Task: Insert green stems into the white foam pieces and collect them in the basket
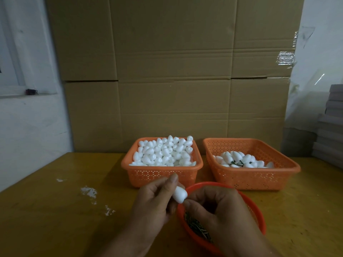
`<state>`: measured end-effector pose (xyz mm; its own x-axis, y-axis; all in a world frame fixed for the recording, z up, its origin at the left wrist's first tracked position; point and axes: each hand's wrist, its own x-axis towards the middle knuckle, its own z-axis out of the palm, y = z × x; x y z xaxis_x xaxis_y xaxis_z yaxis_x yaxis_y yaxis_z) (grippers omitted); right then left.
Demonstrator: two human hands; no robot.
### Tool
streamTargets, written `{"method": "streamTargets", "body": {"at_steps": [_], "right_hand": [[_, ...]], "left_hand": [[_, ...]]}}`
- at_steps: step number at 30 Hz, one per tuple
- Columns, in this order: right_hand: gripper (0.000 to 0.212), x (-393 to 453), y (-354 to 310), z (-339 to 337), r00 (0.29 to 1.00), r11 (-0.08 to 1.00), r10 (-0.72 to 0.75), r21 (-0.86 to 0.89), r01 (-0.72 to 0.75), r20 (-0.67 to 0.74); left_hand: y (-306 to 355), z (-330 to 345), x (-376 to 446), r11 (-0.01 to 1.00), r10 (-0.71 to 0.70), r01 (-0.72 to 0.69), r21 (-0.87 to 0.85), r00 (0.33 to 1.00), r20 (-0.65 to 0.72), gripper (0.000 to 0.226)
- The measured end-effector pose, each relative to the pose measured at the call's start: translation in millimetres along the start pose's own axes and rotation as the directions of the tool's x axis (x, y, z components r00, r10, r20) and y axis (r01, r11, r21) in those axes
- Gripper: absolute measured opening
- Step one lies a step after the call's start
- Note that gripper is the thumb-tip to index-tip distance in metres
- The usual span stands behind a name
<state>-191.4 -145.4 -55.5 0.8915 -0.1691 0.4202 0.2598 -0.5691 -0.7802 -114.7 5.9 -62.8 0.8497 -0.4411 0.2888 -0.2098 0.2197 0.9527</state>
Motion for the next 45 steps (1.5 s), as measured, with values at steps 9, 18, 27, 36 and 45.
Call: {"method": "streamTargets", "body": {"at_steps": [9,18,27,36,45], "right_hand": [[0.012,-1,2,2,0.999,0.996,0.029,0.091,-0.025,-0.046],[0.012,-2,-1,7,0.995,0.976,0.09,0.202,-0.079,-0.043],[0.012,-3,-3,10,0.996,0.948,0.076,0.313,-0.061,-0.036],[0.015,-1,-3,8,0.998,0.917,0.058,0.395,-0.063,0.025],[0.01,15,-5,-14,0.989,0.928,0.1,0.369,-0.053,-0.11]], "left_hand": [[0,-3,1,0.99,-0.033,0.049,-0.131,0.992,0.119,0.031],[3,-1,-4,0.961,0.17,-0.196,0.197,0.975,0.14,0.032],[1,-2,-4,0.901,0.242,-0.285,0.327,0.956,0.165,0.027],[-4,2,-3,0.924,0.245,-0.272,0.269,0.961,0.13,0.036],[-2,2,-5,0.979,0.124,-0.149,0.14,0.977,0.171,0.033]]}}
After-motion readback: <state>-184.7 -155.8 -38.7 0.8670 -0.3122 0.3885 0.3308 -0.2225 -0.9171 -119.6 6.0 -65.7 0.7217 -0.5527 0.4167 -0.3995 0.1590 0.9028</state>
